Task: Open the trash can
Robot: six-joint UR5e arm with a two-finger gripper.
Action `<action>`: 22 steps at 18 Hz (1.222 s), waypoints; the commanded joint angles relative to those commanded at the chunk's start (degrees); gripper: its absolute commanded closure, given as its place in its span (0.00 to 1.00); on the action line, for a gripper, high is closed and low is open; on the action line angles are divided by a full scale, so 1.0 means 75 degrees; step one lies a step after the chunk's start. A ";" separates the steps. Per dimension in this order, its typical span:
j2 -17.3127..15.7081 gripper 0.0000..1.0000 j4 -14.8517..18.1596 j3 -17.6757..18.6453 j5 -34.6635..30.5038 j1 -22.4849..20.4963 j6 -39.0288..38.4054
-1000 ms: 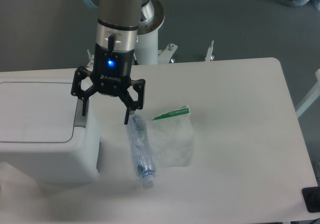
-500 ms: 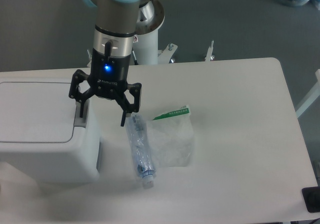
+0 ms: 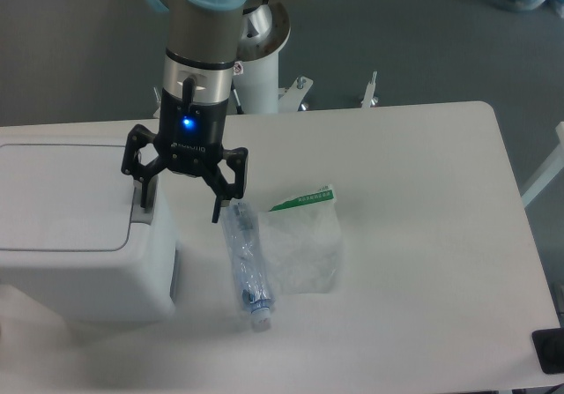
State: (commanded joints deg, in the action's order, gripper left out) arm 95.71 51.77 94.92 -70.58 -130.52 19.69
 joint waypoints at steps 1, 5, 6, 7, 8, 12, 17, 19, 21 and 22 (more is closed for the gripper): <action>0.0000 0.00 -0.0011 0.0000 0.0000 0.0000 0.0000; 0.0000 0.00 0.0000 0.0000 0.0000 0.0000 0.0000; 0.0000 0.00 0.0000 0.0000 0.0000 0.0000 -0.0012; 0.0000 0.00 0.0000 0.0000 0.0000 0.0000 -0.0012; 0.0000 0.00 0.0000 0.0000 0.0000 0.0000 -0.0023; 0.0000 0.00 0.0000 0.0012 0.0000 0.0000 -0.0035; 0.0000 0.00 0.0000 0.0059 -0.0199 0.0012 -0.0047; 0.0000 0.00 0.0000 0.0059 -0.0199 0.0012 -0.0047; -0.0012 0.00 0.0012 0.0012 -0.0176 0.0012 -0.0070; -0.0012 0.00 -0.0058 -0.0023 -0.0153 0.0012 -0.0070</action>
State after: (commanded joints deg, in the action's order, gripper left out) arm 95.63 51.33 94.75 -71.72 -130.43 19.16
